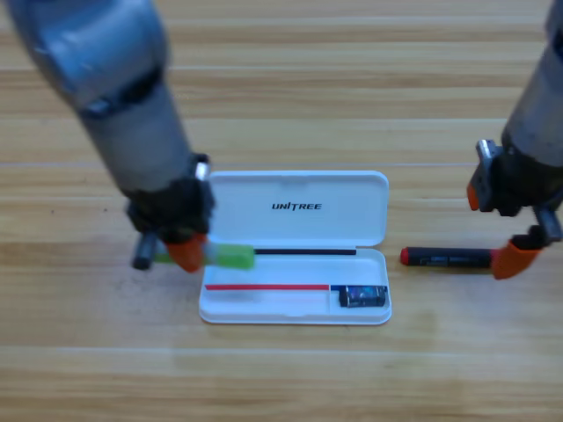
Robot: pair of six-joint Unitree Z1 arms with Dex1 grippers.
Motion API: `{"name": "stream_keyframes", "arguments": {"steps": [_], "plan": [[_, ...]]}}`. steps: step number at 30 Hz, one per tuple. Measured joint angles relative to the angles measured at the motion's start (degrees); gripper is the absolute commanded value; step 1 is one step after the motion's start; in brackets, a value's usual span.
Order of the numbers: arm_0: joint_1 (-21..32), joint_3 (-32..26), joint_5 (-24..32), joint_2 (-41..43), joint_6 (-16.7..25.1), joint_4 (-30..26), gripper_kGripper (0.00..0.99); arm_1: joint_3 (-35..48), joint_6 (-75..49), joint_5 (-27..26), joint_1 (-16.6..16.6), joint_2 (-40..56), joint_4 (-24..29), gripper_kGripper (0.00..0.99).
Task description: Clean up eraser and pencils
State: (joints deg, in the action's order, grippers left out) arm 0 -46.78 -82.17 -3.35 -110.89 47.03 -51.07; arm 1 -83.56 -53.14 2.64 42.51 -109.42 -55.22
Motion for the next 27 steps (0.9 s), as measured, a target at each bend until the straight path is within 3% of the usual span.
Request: {"name": "stream_keyframes", "arguments": {"steps": [3,7,16,21,24,26,27], "plan": [[-2.3,-2.1,0.0,-3.3,-0.5,0.0,0.000,-3.3,-1.4,-0.1,-2.0,-4.5,0.4,0.879],[-3.9,-4.2,0.0,-6.0,-1.0,0.0,0.000,-6.2,-2.8,-0.5,-3.4,-9.4,0.5,0.977],[-4.2,-6.8,0.3,-9.3,-2.6,-0.6,0.000,-10.2,-5.0,-2.3,-4.8,-15.3,0.5,0.977],[-4.5,-8.8,0.7,-10.9,-3.6,-1.1,0.000,-11.3,-5.7,-2.4,-5.3,-18.0,0.5,0.890],[-4.8,-10.0,0.8,-11.5,-4.6,-1.7,0.000,-12.7,-6.0,-2.4,-5.7,-18.9,0.5,0.776],[-5.0,-10.4,0.8,-11.9,-5.2,-2.1,0.000,-12.7,-6.2,-2.4,-5.9,-18.9,0.5,0.646],[-5.2,-10.6,0.9,-12.0,-5.5,-2.2,0.000,-12.7,-6.3,-2.4,-5.9,-18.9,0.5,0.511]]}}
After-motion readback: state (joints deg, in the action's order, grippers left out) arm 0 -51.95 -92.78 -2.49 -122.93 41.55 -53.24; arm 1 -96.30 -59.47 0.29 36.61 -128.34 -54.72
